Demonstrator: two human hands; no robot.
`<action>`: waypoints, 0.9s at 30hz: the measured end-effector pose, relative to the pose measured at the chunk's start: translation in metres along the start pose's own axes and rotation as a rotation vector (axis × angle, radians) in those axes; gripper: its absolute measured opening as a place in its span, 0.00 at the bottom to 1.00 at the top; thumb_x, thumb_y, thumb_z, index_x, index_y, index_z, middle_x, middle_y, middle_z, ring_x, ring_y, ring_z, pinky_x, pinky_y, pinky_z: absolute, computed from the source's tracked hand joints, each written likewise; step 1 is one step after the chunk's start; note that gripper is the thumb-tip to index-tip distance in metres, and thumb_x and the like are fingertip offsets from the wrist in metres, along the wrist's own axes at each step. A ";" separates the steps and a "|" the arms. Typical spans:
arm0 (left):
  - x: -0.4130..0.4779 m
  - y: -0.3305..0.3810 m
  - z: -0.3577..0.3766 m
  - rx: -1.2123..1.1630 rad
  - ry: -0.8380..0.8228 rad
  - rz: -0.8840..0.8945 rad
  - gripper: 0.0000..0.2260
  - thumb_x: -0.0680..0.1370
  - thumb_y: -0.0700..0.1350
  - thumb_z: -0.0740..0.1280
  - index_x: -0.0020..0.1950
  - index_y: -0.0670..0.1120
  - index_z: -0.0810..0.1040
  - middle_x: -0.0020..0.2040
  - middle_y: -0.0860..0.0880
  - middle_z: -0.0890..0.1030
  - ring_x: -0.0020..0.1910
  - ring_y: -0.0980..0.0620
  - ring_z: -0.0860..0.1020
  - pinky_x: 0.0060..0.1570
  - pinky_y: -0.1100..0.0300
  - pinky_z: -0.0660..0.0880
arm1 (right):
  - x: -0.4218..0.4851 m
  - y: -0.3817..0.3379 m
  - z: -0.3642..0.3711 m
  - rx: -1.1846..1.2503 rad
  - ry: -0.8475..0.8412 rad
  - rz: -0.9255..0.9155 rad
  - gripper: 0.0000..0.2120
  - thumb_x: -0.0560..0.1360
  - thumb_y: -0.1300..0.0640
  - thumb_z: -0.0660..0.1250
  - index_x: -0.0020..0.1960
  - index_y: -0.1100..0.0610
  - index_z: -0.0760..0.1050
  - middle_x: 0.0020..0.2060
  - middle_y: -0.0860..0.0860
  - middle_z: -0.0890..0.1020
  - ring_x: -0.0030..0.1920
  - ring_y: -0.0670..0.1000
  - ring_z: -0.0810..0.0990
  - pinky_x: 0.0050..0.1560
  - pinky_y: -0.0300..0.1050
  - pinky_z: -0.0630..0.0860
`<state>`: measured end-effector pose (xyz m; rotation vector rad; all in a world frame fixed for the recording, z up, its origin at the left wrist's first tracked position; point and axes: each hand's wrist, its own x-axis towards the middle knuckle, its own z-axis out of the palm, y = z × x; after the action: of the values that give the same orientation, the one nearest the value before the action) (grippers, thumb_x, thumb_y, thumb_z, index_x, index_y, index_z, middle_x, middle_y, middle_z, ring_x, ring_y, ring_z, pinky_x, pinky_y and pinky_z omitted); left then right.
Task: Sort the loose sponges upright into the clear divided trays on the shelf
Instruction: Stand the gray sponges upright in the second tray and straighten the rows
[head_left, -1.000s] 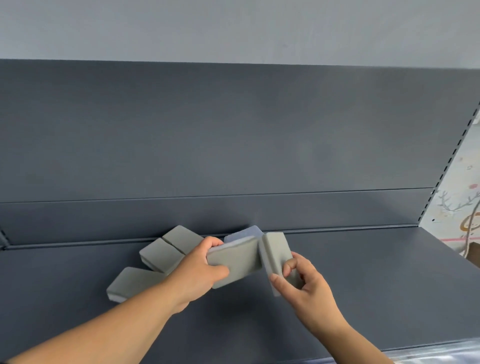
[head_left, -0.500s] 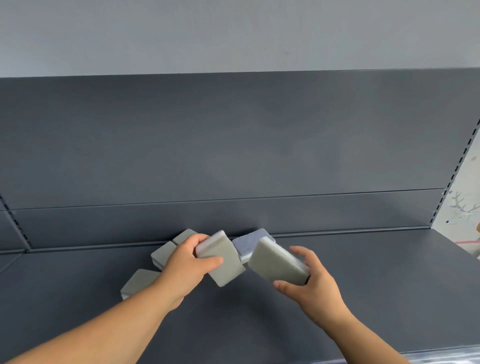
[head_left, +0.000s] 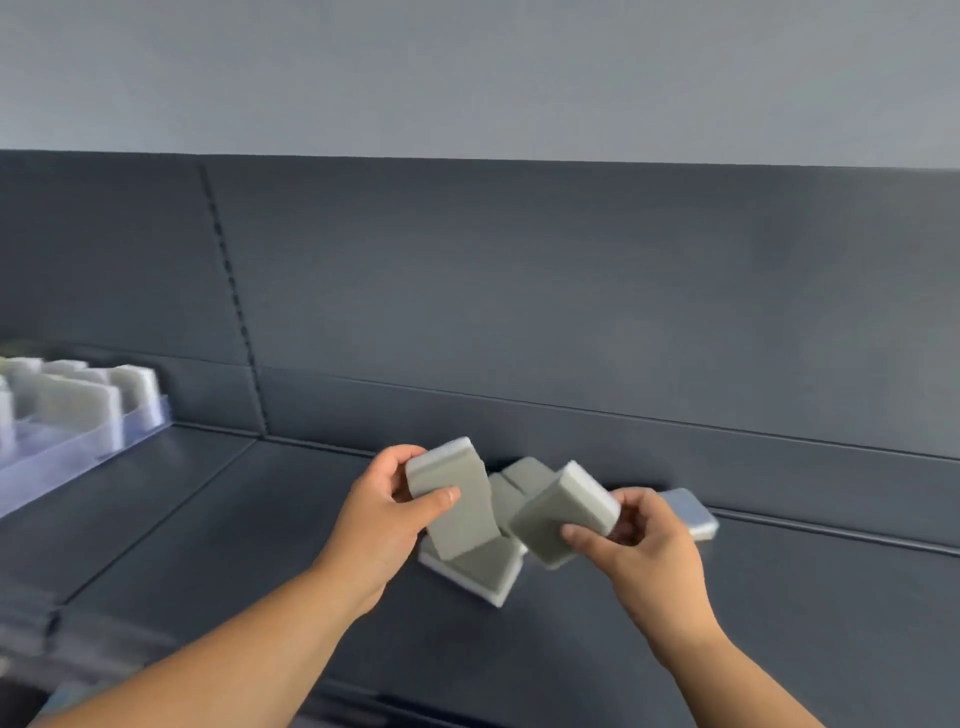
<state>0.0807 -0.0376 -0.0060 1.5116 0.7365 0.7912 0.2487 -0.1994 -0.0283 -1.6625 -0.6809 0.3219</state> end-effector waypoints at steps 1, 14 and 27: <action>-0.004 -0.002 -0.020 -0.015 0.028 0.005 0.14 0.72 0.39 0.73 0.54 0.52 0.76 0.49 0.52 0.83 0.48 0.53 0.79 0.46 0.60 0.73 | -0.002 -0.005 0.018 0.024 -0.034 -0.016 0.15 0.64 0.58 0.79 0.45 0.50 0.76 0.39 0.49 0.83 0.41 0.49 0.80 0.44 0.44 0.77; -0.107 -0.046 -0.328 -0.068 0.452 -0.016 0.16 0.75 0.35 0.69 0.55 0.53 0.75 0.50 0.51 0.81 0.50 0.51 0.78 0.51 0.53 0.76 | -0.111 -0.072 0.302 0.177 -0.477 -0.106 0.15 0.71 0.60 0.73 0.53 0.44 0.79 0.45 0.40 0.84 0.46 0.42 0.82 0.48 0.37 0.75; -0.147 -0.058 -0.521 0.009 0.652 -0.101 0.14 0.73 0.40 0.73 0.54 0.55 0.76 0.51 0.49 0.82 0.54 0.48 0.80 0.56 0.44 0.77 | -0.169 -0.109 0.493 0.247 -0.596 -0.052 0.13 0.72 0.58 0.73 0.53 0.44 0.79 0.44 0.44 0.84 0.46 0.45 0.82 0.41 0.35 0.76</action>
<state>-0.4326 0.1397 -0.0470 1.2061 1.2838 1.2212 -0.1889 0.1023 -0.0551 -1.3076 -1.0746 0.8477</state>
